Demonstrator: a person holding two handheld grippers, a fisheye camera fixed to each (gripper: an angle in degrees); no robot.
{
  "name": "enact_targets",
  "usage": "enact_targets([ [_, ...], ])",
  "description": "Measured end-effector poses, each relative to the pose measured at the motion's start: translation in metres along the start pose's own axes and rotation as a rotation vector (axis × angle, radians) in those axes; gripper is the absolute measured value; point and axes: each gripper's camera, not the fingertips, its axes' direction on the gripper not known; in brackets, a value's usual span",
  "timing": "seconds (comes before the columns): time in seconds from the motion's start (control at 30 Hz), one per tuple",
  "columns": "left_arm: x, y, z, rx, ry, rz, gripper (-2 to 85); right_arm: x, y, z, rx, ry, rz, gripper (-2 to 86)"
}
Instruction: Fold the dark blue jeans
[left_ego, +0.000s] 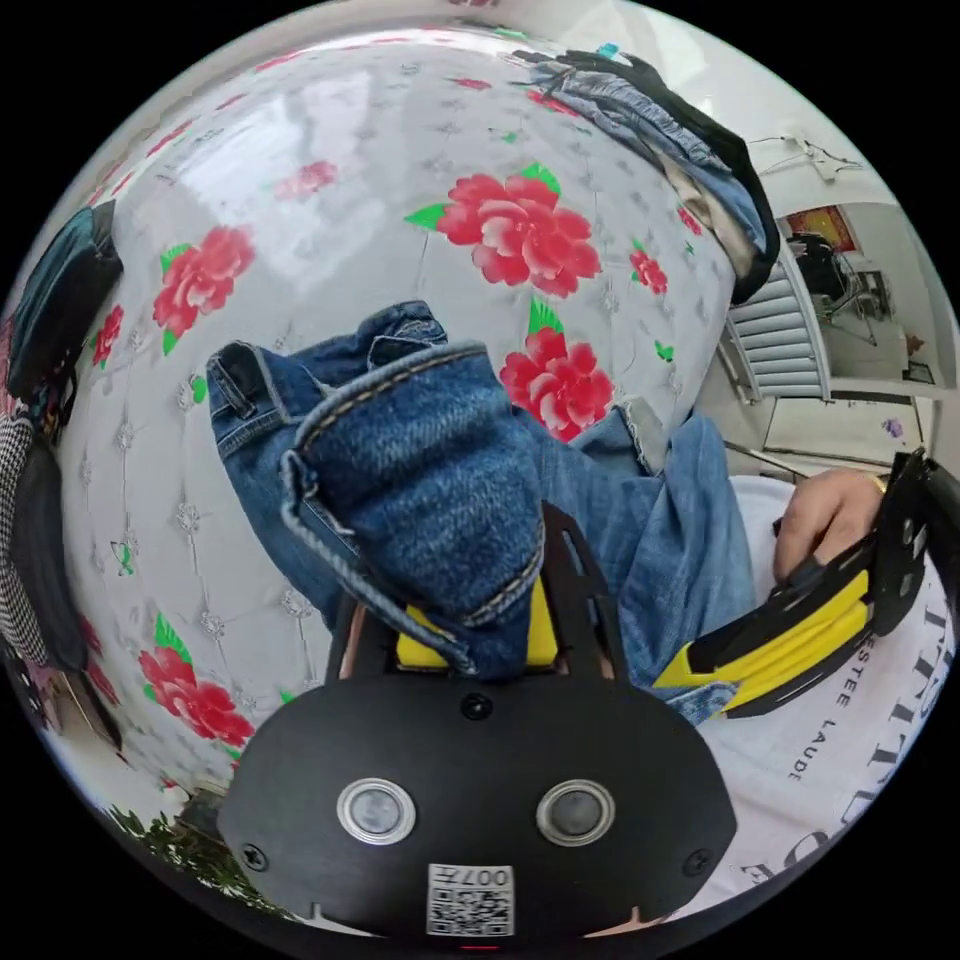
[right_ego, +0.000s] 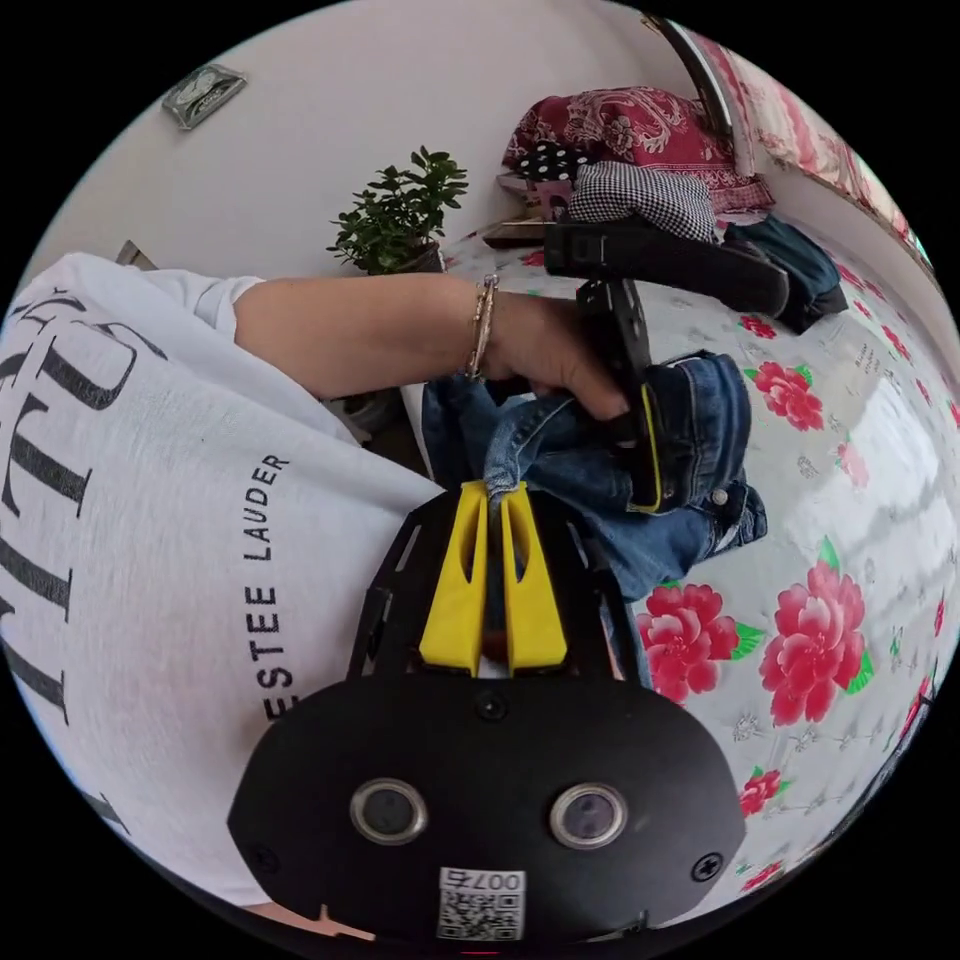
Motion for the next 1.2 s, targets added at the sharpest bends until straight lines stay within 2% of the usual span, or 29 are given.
enact_targets([
  [0.1,-0.026,0.044,-0.026,0.277,0.178,-0.173,14.1,0.007,0.029,-0.014,0.049,0.126,0.107,6.4],
  [0.17,-0.057,0.087,-0.057,0.53,0.37,-0.324,10.9,0.027,0.064,-0.025,0.061,0.177,0.228,8.8],
  [0.2,-0.06,0.096,-0.064,0.577,0.395,-0.333,11.0,0.042,0.093,-0.027,0.052,0.189,0.314,10.0],
  [0.3,-0.047,0.115,-0.094,0.67,0.305,-0.292,11.4,0.072,0.16,-0.019,0.01,0.145,0.477,12.6],
  [0.4,-0.021,0.125,-0.115,0.773,0.232,-0.238,11.5,0.082,0.184,0.0,-0.042,0.043,0.518,14.7],
  [0.5,-0.013,0.141,-0.13,0.905,0.283,-0.244,11.5,0.082,0.182,0.003,-0.007,0.017,0.47,14.7],
  [0.63,-0.023,0.172,-0.155,1.098,0.342,-0.312,11.1,0.095,0.168,0.025,-0.073,-0.108,0.427,12.9],
  [0.77,-0.03,0.187,-0.179,1.2,0.271,-0.369,10.4,0.095,0.152,0.025,-0.044,-0.132,0.376,10.2],
  [0.87,-0.033,0.177,-0.195,1.234,0.239,-0.414,9.7,0.113,0.134,-0.018,0.021,-0.059,0.422,8.6],
  [1.0,-0.01,0.157,-0.245,1.332,0.243,-0.38,8.6,0.129,0.123,-0.163,0.202,0.165,0.464,8.1],
  [1.07,0.026,0.16,-0.294,1.495,0.21,-0.252,7.6,0.119,0.126,-0.245,0.341,0.26,0.463,8.1],
  [1.13,0.051,0.182,-0.322,1.642,0.196,-0.159,6.8,0.083,0.135,-0.358,0.575,0.375,0.429,8.0],
  [1.2,0.069,0.216,-0.336,1.763,0.129,-0.093,5.9,0.043,0.139,-0.424,0.712,0.427,0.355,8.1],
])
